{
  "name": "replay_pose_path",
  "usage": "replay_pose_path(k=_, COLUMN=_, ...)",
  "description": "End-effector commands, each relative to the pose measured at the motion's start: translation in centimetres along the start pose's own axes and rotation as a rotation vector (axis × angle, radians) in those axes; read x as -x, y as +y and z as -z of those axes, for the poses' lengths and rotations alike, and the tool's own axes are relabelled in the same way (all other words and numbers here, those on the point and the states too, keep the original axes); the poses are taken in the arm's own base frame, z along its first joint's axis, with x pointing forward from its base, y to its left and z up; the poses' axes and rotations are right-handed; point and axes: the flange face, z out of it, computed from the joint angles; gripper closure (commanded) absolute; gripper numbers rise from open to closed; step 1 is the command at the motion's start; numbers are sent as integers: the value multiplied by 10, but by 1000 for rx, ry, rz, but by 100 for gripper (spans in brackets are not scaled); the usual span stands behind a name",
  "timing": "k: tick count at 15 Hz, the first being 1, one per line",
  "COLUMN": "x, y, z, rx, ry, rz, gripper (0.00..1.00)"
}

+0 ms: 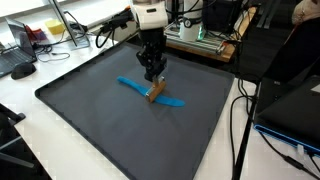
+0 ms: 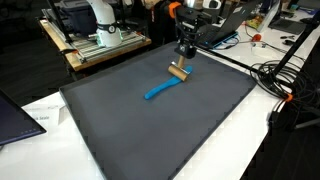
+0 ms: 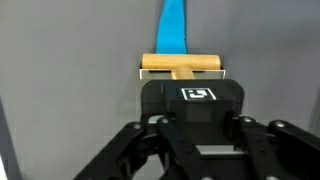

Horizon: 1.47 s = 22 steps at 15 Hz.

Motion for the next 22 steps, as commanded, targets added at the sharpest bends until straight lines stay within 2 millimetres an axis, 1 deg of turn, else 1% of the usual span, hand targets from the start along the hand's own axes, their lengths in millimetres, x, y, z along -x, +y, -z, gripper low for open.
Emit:
replay_pose_path(k=1, x=-36, y=-6, z=-37, rx=-63, ry=81, rz=17, gripper=78)
replay_pose_path(k=6, x=-49, y=-7, z=-38, rx=-70, ry=106, rz=18, gripper=78)
replay_pose_path(k=7, x=-57, y=-8, z=-43, rx=-83, ry=128, rz=15, gripper=78)
replay_pose_path(k=9, x=-72, y=-8, z=-42, rx=-82, ry=160, rz=18, gripper=78)
replay_pose_path(k=11, x=-81, y=-8, z=-42, rx=-84, ry=184, rz=19, gripper=78)
replay_pose_path(k=13, x=-88, y=-7, z=-40, rx=-80, ry=207, rz=15, gripper=78)
replay_pose_path(k=15, x=-90, y=-6, z=-37, rx=-79, ry=229, rz=8, gripper=78)
replay_pose_path(k=18, x=-80, y=-2, z=-20, rx=-73, ry=248, rz=-32, gripper=78)
replay_pose_path(k=20, x=-67, y=1, z=-4, rx=-66, ry=264, rz=-69, gripper=78)
replay_pose_path(k=22, x=-50, y=4, z=13, rx=-64, ry=287, rz=-126, gripper=78)
